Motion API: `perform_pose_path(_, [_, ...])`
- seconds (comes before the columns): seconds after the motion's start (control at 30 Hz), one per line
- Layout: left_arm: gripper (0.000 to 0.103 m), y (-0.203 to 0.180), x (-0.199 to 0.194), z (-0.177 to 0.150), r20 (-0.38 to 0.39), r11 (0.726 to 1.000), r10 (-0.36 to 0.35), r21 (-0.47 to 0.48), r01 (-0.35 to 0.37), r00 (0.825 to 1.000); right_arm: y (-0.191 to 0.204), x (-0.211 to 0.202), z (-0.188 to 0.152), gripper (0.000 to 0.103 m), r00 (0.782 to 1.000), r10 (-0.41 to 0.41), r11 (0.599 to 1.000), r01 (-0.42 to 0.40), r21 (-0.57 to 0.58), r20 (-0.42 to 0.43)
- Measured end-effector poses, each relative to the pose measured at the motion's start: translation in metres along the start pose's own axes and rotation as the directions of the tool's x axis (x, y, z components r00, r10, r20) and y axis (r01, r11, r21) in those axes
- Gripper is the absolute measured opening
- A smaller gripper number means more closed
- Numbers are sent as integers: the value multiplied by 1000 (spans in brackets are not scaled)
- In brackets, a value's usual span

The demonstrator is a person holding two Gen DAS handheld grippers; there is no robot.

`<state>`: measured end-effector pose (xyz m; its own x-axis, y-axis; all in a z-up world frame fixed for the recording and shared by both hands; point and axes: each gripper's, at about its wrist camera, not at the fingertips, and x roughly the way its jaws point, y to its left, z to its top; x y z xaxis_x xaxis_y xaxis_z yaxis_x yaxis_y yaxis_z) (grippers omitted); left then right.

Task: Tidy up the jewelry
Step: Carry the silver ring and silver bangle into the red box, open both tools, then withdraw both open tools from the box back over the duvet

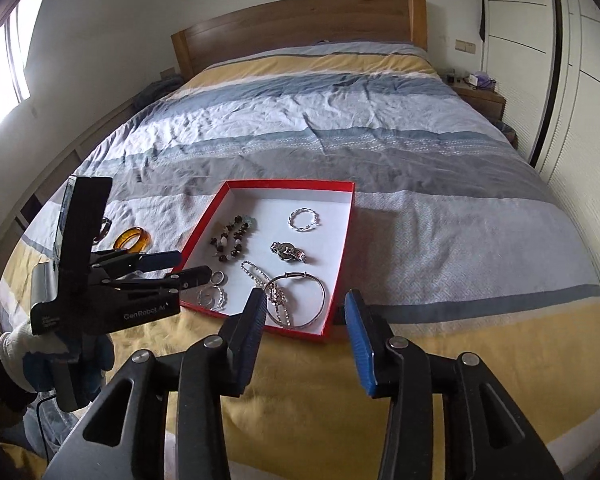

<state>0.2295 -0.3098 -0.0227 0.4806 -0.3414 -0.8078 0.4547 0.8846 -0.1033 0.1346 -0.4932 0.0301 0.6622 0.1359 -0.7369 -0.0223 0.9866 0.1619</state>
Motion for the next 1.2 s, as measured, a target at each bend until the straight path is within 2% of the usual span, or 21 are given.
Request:
perform_pose_path(0.1, [48, -1, -35, -6, 53, 1000, -18, 3, 17, 998, 7, -19, -8, 48, 1000, -2, 999, 1, 32, 24])
perform_pose_path(0.2, [48, 0, -71, -15, 92, 1000, 1, 14, -2, 996, 21, -39, -19, 51, 999, 15, 998, -18, 59, 52])
perform_pose_path(0.4, [48, 9, -147, -47, 177, 992, 111, 34, -119, 978, 59, -73, -41, 59, 996, 27, 998, -33, 58, 88])
perform_pose_path(0.67, [51, 40, -235, -93, 280, 964, 263, -34, -265, 923, 109, -112, -61, 62, 991, 49, 996, -58, 66, 128])
perform_pose_path(0.8, [53, 47, -280, -114, 338, 946, 319, -56, -319, 885, 135, -133, -65, 63, 985, 56, 996, -66, 54, 161])
perform_pose_path(1.03, [55, 51, -343, -153, 406, 936, 350, -129, -327, 844, 178, -173, -81, 69, 973, 72, 997, -76, 10, 218])
perform_pose_path(1.2, [56, 46, -374, -173, 446, 931, 365, -150, -334, 817, 198, -197, -97, 72, 966, 68, 998, -64, -26, 250])
